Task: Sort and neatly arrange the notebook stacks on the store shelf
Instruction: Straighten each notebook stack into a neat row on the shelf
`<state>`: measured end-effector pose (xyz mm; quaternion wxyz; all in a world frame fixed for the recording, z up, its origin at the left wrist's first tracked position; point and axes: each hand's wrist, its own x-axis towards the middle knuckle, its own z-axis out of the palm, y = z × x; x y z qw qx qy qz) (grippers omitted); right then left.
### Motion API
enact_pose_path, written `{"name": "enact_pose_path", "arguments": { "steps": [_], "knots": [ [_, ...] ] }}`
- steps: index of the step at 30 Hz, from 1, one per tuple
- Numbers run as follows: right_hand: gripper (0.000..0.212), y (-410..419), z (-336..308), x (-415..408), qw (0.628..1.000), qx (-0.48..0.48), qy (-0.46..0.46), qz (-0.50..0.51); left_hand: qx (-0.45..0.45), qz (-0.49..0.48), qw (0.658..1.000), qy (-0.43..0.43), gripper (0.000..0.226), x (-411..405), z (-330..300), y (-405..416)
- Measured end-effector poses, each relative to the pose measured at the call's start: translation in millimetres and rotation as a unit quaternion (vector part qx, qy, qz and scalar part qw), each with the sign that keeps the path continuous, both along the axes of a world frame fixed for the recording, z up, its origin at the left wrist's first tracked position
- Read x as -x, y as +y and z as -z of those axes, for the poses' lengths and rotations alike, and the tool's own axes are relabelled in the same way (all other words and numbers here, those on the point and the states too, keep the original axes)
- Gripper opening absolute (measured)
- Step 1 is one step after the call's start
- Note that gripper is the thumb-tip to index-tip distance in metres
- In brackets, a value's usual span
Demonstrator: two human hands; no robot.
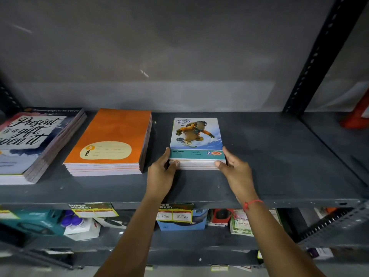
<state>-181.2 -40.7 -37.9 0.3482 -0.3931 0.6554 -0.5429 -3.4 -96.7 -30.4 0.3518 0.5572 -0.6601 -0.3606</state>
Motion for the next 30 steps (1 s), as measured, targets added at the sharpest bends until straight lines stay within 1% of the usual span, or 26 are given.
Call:
{"name": "enact_pose_path", "arguments": {
  "steps": [10,17,24,30],
  "knots": [
    [0.052,-2.2,0.6,-0.7,0.999,-0.008,0.027,0.017,0.005,-0.035,0.999,-0.008,0.052,3.5,0.2,3.7],
    [0.054,-1.3,1.2,-0.9,0.998,-0.015,0.058,0.020,-0.003,-0.040,0.999,0.029,0.051,4.9,-5.6,8.8],
    [0.053,1.4,-1.8,-2.7,0.997,-0.016,0.076,0.021,0.000,-0.044,0.998,0.033,0.047,3.3,-5.0,8.3],
    [0.049,2.5,-3.1,-3.2,0.998,-0.013,0.057,0.022,-0.003,-0.051,0.998,0.047,0.044,2.8,-4.5,7.7]
  ]
}}
